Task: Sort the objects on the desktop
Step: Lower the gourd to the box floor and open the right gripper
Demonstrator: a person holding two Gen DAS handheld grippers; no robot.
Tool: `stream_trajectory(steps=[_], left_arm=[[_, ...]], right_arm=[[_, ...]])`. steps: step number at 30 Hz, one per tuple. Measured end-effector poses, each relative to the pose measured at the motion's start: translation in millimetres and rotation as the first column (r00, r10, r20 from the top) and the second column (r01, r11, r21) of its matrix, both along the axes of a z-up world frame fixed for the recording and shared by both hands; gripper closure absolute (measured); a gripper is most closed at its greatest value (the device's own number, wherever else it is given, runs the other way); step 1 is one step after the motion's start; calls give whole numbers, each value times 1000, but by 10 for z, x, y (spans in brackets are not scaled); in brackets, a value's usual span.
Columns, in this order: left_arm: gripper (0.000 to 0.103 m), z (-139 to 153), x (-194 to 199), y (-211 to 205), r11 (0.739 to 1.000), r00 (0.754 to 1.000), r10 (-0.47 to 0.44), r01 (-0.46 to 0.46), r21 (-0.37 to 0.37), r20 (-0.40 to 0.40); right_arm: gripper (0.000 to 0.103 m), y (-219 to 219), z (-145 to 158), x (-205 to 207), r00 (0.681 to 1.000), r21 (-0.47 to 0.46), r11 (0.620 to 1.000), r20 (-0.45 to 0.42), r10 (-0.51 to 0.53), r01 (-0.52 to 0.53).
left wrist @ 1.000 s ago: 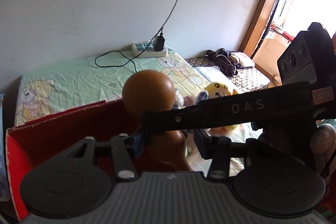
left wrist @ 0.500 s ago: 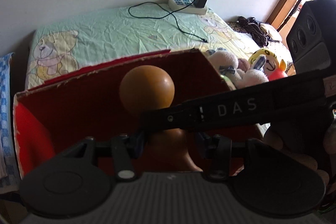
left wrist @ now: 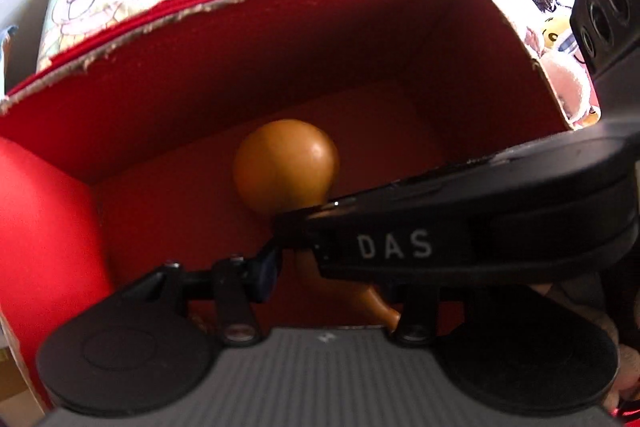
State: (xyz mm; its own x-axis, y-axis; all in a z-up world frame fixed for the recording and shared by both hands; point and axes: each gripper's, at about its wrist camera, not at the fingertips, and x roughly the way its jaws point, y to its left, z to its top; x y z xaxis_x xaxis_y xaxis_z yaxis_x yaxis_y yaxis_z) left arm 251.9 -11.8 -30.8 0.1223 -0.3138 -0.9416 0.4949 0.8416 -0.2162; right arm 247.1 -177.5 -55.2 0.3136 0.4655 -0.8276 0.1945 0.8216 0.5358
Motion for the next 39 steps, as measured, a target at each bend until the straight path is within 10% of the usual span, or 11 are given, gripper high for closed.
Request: stream_trajectory(steps=[39], left_arm=[[51, -108, 27, -6, 998, 999, 45, -45, 38, -4]], right_arm=[[93, -123, -128, -292, 999, 53, 998, 26, 36, -38]])
